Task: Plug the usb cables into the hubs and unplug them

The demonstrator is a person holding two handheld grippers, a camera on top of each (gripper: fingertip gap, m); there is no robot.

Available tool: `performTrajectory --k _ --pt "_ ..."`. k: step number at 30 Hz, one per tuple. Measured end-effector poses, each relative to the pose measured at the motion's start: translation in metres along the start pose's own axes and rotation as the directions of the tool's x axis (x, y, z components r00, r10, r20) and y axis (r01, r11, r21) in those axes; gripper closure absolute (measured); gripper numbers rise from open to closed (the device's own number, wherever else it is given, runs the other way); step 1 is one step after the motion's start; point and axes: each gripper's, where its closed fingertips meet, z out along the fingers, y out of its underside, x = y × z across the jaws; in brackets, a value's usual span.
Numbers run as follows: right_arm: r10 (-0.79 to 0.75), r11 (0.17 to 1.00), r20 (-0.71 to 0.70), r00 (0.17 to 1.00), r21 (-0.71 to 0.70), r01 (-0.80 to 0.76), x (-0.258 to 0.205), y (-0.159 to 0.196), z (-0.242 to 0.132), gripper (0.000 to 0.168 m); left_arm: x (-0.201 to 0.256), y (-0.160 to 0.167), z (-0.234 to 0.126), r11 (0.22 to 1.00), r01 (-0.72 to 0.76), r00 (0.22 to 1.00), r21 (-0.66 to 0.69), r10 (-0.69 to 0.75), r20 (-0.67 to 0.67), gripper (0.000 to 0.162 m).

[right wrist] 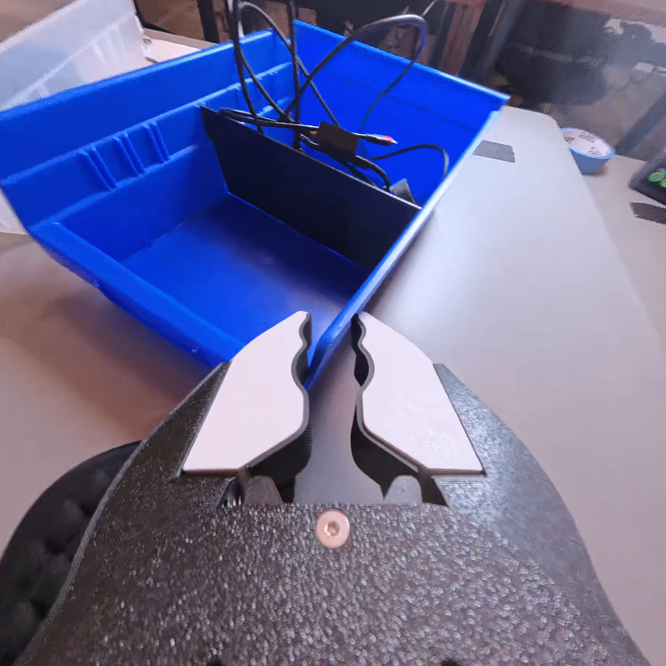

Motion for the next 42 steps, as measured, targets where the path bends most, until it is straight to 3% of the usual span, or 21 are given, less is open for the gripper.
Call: performTrajectory --k 4,6,8,11,13,18,21,24,29,33,37,42 --pt "-0.019 1.000 -0.047 0.999 0.002 0.020 0.012 0.004 -0.011 0.156 0.028 -0.016 0.034 0.991 0.129 0.988 0.046 -0.124 -0.090 0.100" --pt "-0.024 1.000 -0.049 0.999 0.014 0.025 0.012 0.006 -0.018 0.158 0.043 -0.027 0.051 0.974 0.212 0.967 0.078 -0.198 -0.157 0.102" --pt "-0.039 0.999 -0.045 0.998 0.032 0.040 0.009 0.006 -0.025 0.159 0.053 -0.033 0.064 0.968 0.232 0.960 0.091 -0.213 -0.180 0.117" --pt "-0.104 0.991 -0.087 0.991 0.076 0.111 0.005 -0.001 -0.043 0.158 0.048 -0.041 0.058 0.981 0.157 0.984 0.118 -0.144 -0.109 0.136" --pt "-0.131 0.983 -0.125 0.983 0.114 0.146 0.004 -0.011 -0.061 0.159 0.047 -0.060 0.040 0.980 0.064 0.997 0.188 -0.054 -0.056 0.147" --pt "-0.155 0.956 -0.160 0.975 0.225 0.189 -0.010 -0.039 -0.107 0.160 0.053 -0.095 -0.015 0.955 -0.051 0.999 0.293 0.054 -0.002 0.148" --pt "-0.182 0.922 -0.098 0.978 0.328 0.205 -0.039 -0.077 -0.131 0.160 0.041 -0.113 -0.078 0.936 -0.148 0.987 0.320 0.117 0.115 0.147" --pt "-0.250 0.867 0.014 0.968 0.448 0.217 -0.096 -0.127 -0.139 0.159 0.006 -0.114 -0.154 0.931 -0.213 0.951 0.295 0.129 0.281 0.148" --pt "-0.372 0.796 0.256 0.892 0.582 0.165 -0.232 -0.198 -0.118 0.158 -0.066 -0.073 -0.285 0.960 -0.223 0.817 0.169 0.090 0.569 0.147" --pt "-0.448 0.791 0.409 0.795 0.596 0.140 -0.345 -0.222 -0.086 0.159 -0.117 -0.022 -0.364 0.988 -0.141 0.712 0.068 0.054 0.700 0.148" --pt "-0.469 0.821 0.524 0.711 0.555 0.132 -0.432 -0.209 -0.044 0.158 -0.156 0.047 -0.397 1.000 -0.013 0.666 -0.006 0.013 0.746 0.149" --pt "-0.457 0.865 0.606 0.652 0.472 0.167 -0.487 -0.168 0.007 0.158 -0.187 0.124 -0.388 0.981 0.160 0.704 -0.108 -0.036 0.709 0.150"
